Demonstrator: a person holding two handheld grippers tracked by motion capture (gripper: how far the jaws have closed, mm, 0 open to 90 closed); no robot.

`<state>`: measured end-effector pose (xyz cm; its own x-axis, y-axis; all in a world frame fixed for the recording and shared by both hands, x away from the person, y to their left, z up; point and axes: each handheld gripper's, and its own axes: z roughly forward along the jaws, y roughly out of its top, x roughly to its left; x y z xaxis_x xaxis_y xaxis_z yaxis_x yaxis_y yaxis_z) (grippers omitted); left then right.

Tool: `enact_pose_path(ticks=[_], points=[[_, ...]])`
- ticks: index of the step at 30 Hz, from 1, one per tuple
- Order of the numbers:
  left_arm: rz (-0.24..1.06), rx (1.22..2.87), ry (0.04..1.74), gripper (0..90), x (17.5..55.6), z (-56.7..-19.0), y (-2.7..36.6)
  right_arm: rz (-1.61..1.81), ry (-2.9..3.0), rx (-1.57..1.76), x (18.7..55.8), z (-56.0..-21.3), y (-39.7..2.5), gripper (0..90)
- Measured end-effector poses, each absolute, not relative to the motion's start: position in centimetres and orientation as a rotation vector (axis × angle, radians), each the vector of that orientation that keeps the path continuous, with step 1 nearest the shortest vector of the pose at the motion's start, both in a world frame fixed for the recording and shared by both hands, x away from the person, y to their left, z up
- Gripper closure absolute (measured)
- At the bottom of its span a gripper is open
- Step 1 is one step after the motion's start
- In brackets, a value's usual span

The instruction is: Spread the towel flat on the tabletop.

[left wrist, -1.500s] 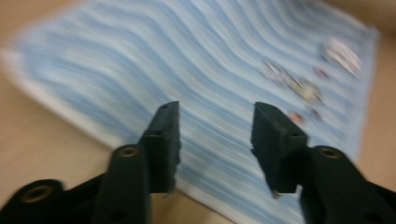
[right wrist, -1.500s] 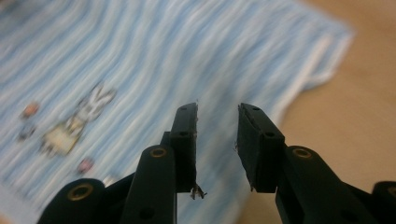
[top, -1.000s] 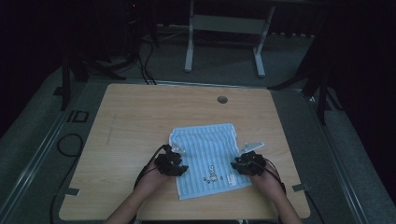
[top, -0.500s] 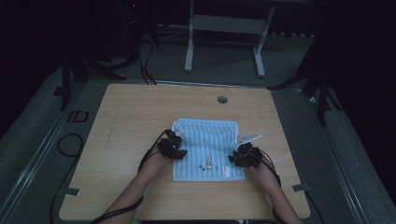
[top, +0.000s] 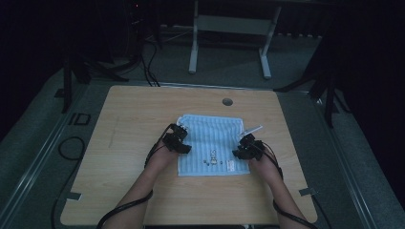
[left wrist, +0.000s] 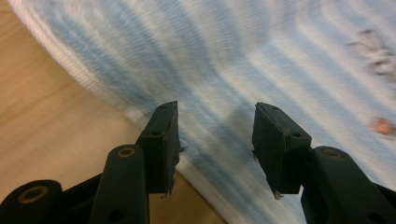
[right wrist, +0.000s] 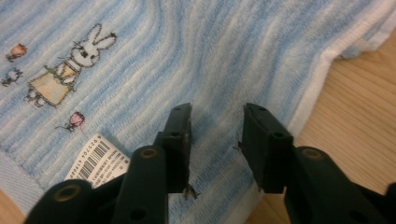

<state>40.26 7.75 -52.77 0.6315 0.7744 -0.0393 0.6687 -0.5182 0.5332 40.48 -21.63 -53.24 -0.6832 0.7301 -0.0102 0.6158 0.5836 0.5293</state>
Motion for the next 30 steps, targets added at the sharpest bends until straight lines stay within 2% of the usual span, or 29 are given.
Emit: enact_pose_path(ticks=[2,3,4,6,12,19,23,27,30], points=[[0.277,2.345,1.13,50.5,40.3,-52.8,7.7,0.729,2.587,1.109,40.2,-53.1,-21.7,61.4],[0.27,2.356,1.048,50.5,38.7,-51.9,8.0,0.729,2.587,1.109,40.2,-53.1,-21.7,61.5],[0.256,2.353,1.024,46.6,38.0,-51.7,8.2,0.755,2.592,1.079,39.2,-52.6,-22.2,59.7],[0.231,2.348,0.978,46.5,36.6,-51.5,8.7,0.779,2.597,1.044,37.9,-52.1,-22.8,58.0],[0.18,2.332,0.955,43.0,33.3,-52.7,9.5,0.79,2.645,0.967,34.1,-52.4,-24.2,54.2],[0.188,2.387,0.909,41.5,32.5,-53.8,8.6,0.782,2.662,0.98,33.4,-53.5,-24.5,53.6],[0.253,2.413,0.884,42.9,32.5,-53.9,8.2,0.755,2.66,0.942,33.1,-53.5,-24.2,57.0],[0.246,2.403,0.876,55.0,32.3,-53.9,8.1,0.762,2.636,0.934,33.0,-53.5,-24.2,75.4],[0.236,2.412,0.859,77.3,32.2,-53.7,7.5,0.747,2.63,0.906,32.9,-53.5,-23.9,82.7]])
